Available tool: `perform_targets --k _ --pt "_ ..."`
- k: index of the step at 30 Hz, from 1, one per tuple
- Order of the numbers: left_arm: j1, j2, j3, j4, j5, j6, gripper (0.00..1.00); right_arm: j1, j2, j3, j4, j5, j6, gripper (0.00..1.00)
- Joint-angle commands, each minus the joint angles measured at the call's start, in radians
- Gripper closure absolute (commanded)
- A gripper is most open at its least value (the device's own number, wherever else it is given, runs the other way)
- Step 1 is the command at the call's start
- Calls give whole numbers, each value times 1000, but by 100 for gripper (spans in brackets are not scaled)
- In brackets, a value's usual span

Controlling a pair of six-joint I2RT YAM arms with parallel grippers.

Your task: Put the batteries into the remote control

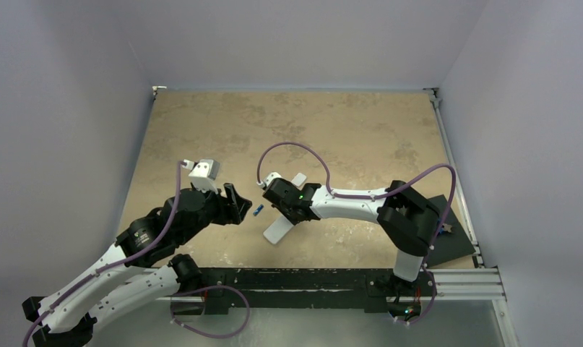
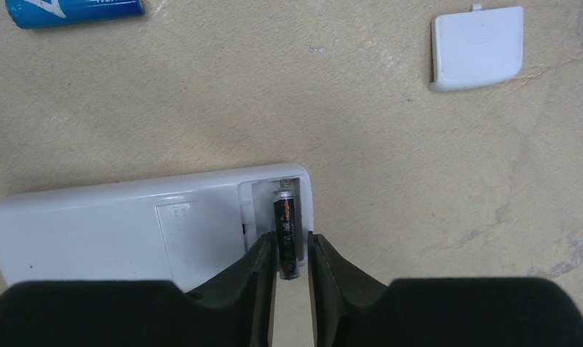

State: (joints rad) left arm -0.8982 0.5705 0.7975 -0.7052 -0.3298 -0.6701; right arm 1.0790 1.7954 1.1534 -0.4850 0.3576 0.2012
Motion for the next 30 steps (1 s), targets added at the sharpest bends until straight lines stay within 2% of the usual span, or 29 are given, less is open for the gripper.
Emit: perform_targets --k 1,30 --pt "-4 5 7 22 -8 -6 33 -4 7 26 23 27 6 70" --pt "-4 15 7 24 -3 -2 33 -4 13 42 32 50 30 67"
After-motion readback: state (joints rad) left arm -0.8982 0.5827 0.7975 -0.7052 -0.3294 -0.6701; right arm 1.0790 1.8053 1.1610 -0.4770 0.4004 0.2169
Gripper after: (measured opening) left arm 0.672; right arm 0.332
